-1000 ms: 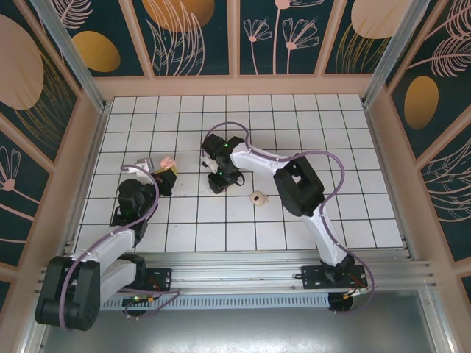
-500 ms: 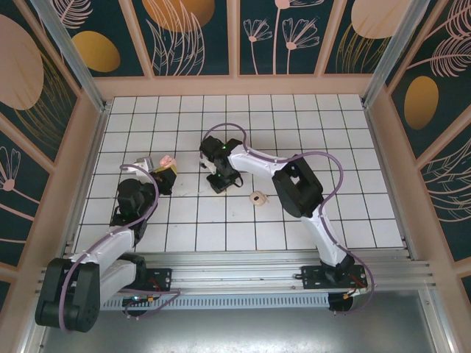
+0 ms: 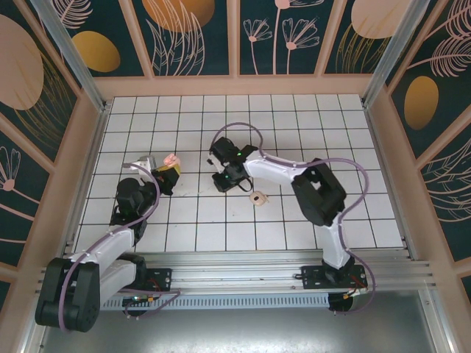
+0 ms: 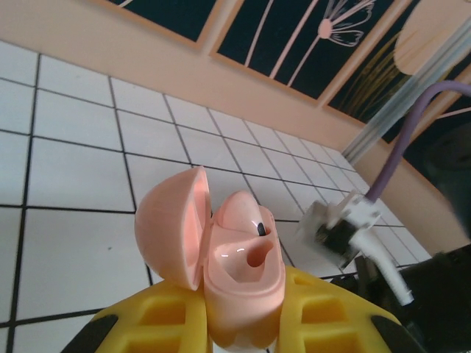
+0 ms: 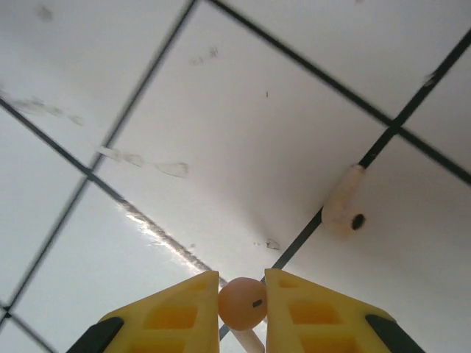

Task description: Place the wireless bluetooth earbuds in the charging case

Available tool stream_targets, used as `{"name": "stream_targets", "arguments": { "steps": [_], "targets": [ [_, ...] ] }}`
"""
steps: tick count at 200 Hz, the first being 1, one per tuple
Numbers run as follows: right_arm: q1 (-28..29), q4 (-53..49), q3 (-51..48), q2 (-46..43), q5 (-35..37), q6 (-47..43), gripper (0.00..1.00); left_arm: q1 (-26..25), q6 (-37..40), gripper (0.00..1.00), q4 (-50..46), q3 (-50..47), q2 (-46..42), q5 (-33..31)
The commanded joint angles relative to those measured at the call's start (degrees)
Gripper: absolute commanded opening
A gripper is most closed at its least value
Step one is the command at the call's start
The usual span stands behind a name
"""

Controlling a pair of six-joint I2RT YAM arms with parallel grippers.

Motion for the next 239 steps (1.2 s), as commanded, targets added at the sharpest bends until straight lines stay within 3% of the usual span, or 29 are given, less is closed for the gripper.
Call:
{"name": "stream_targets", "arguments": {
  "steps": [1, 44, 109, 134, 175, 239],
  "targets": [
    [-2.4, 11.3, -5.7, -8.5, -2.8, 4.1, 0.18, -0.7, 1.8, 0.03, 5.8, 2.0, 1.1, 4.5],
    [-6.5, 23.5, -16.7, -21.3, -6.5, 7.5, 0.18, -6.8, 6.1, 0.03, 7.3, 3.8, 3.6, 5.6],
    [-10.6, 38.1, -27.3, -36.1, -17.8, 6.5, 0.19, -14.0, 12.5, 0.04, 15.4, 6.7, 9.9, 12.7],
    [-10.6, 40.4, -27.8, -37.9, -21.8, 5.4, 0.19, -18.4, 17.8, 0.04, 13.5, 9.4, 12.0, 12.8],
    [-10.0, 45.2, -29.7, -38.9, -26.8, 4.8, 0.19, -20.9, 22.7, 0.04, 12.3, 11.2, 12.8, 12.3],
    [-8.8, 49.0, -31.1, -38.2, -29.4, 5.3, 0.19, -21.8, 23.0, 0.05, 12.5, 12.9, 13.9, 11.6]
  ]
}}
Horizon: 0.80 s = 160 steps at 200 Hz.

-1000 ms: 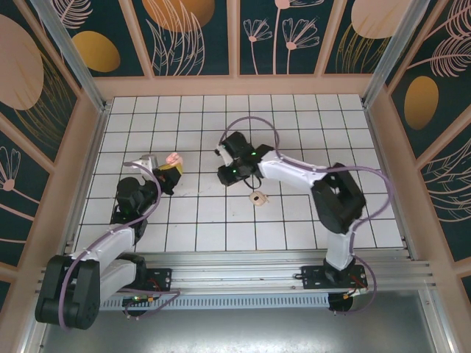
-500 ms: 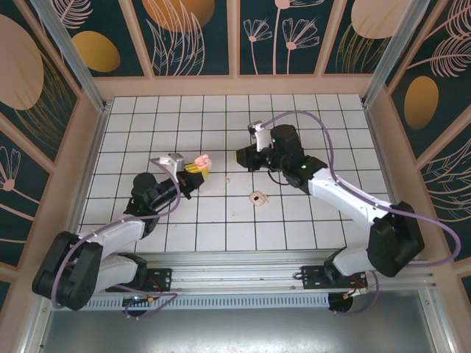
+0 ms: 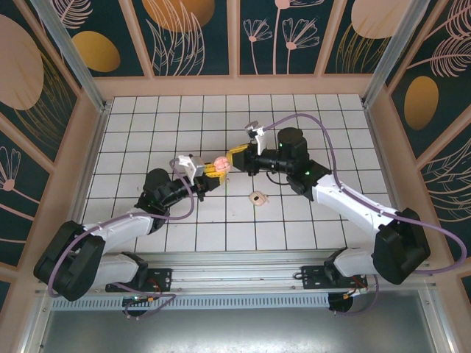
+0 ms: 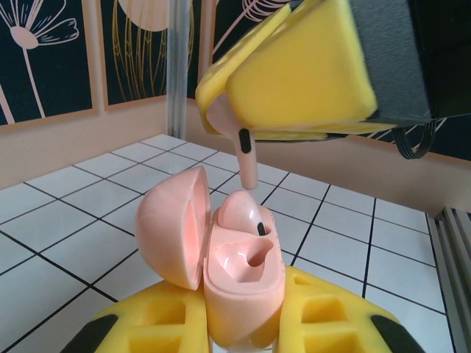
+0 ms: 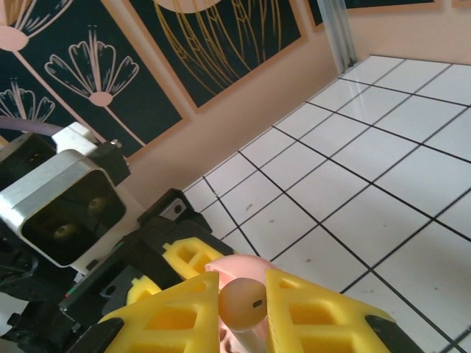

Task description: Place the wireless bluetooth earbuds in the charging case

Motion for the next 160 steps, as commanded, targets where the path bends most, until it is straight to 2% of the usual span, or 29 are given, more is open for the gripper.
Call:
{"name": "stream_targets", "arguments": {
  "steps": [1, 97, 160],
  "targets": [
    [0.7, 4.5, -0.5, -0.8, -2.3, -0.7, 0.19, -0.4, 1.2, 0.05, 1.9, 1.8, 0.4, 0.1],
    [2.6, 8.6, -1.2, 1.7, -2.7, 0.4, 0.19, -0.5, -0.9, 0.05, 3.2, 2.3, 0.1, 0.3],
    [2.8, 7.4, -2.1, 2.3, -1.1, -0.3, 0.19, -0.5, -2.4, 0.05, 4.8, 2.3, -1.0, 0.2]
  ]
}}
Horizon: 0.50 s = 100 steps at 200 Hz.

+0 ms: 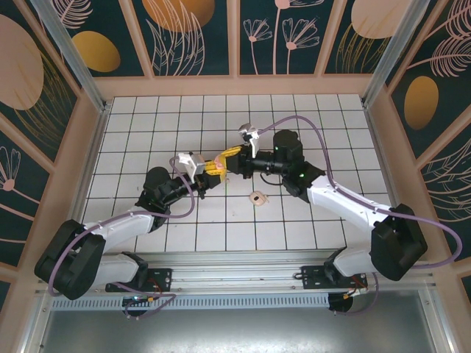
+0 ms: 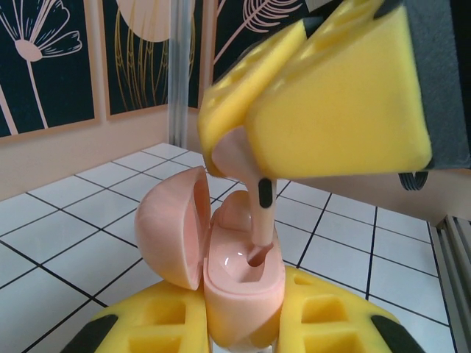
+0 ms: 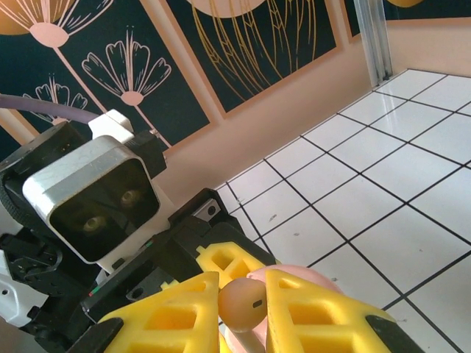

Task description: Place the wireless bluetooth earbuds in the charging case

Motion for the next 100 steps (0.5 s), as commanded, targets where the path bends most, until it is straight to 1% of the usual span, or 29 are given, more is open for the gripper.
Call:
{"name": "stream_targets", "arguments": {
  "steps": [1, 58, 100],
  "targets": [
    [0.6, 1.2, -1.2, 0.4, 0.7, -0.6, 0.19, -0.3, -1.5, 0.05, 4.1, 1.4, -1.1, 0.4],
    [0.7, -3.4, -2.4, -1.3, 3.5, -3.0, 0.19, -0.4, -1.9, 0.06, 4.4, 1.4, -1.9, -0.5],
    [0.6, -5.9, -2.2, -1.6, 4.9, -4.0, 0.23, -0.4, -1.9, 0.06, 4.2, 1.6, -2.3, -0.4]
  ]
}}
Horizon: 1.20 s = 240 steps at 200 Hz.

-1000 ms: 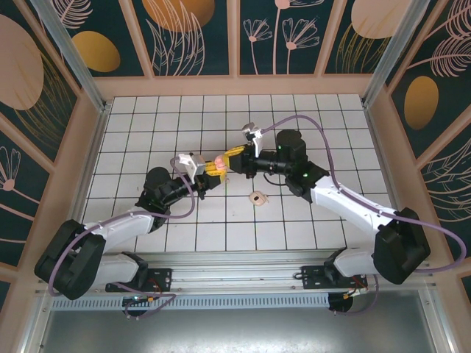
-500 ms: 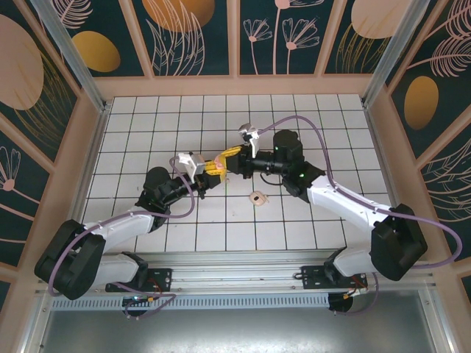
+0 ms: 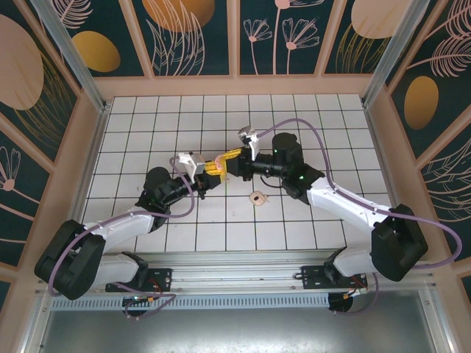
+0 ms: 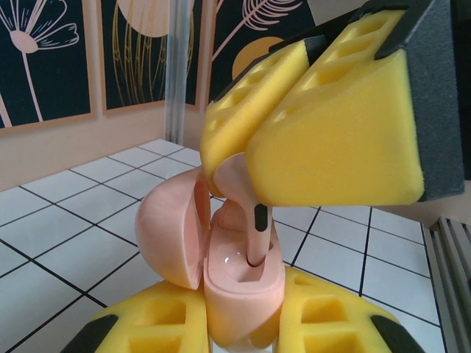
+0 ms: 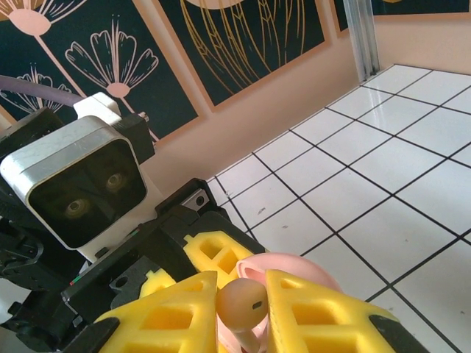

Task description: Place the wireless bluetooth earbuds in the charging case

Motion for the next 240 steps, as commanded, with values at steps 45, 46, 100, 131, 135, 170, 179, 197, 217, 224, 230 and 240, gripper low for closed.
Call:
{"name": "stream_targets", "arguments": {
  "steps": [45, 46, 100, 131, 135, 170, 179, 197, 217, 224, 230, 240],
  "targets": [
    [0.2, -4.6, -1.0, -1.8, 3.3, -2.5, 0.29, -0.3, -0.4, 0.06, 4.0, 1.9, -2.0, 0.0],
    [0.3, -4.6, -1.0, -1.8, 3.3, -2.5, 0.29, -0.2, -0.4, 0.06, 4.0, 1.9, -2.0, 0.0],
    [0.3, -4.6, 0.1, -2.8, 2.9, -2.4, 0.39, -0.3, -0.2, 0.06, 3.3, 2.4, -2.0, 0.3],
    [0.3, -4.3, 0.6, -4.5, 2.2, -1.7, 0.41, -0.3, 0.4, 0.06, 2.4, 2.3, -1.8, 0.2],
    [0.2, -4.3, 0.6, -4.8, 2.1, -1.6, 0.41, -0.3, 0.6, 0.06, 2.4, 2.3, -1.8, 0.2],
    [0.2, -5.7, 1.2, -7.4, 2.4, -1.2, 0.41, -0.3, 1.2, 0.06, 1.5, 2.7, -1.8, 0.6],
    [0.1, -6.8, 1.6, -8.0, 3.0, -1.4, 0.41, -0.2, 1.5, 0.06, 1.5, 2.7, -1.8, 1.1],
    [-0.8, -8.9, 2.1, -8.8, 2.8, -2.0, 0.44, -0.3, 1.8, 0.06, 1.5, 3.0, -1.4, 2.9],
    [-2.9, -11.8, 2.3, -9.1, 0.2, -2.7, 0.48, -0.2, 1.5, 0.06, 1.4, 3.9, -0.7, 6.6],
    [-3.9, -12.4, 2.3, -8.9, -1.5, -2.6, 0.50, -0.3, 1.3, 0.06, 1.5, 4.1, -0.5, 7.7],
    [-4.7, -12.8, 2.4, -8.5, -3.7, -2.3, 0.51, -0.2, 1.2, 0.06, 1.7, 4.2, -0.5, 8.4],
    [-5.7, -13.9, 3.3, -7.4, -6.2, -1.5, 0.52, -0.3, 1.0, 0.06, 1.9, 4.5, -0.4, 9.7]
  ]
}}
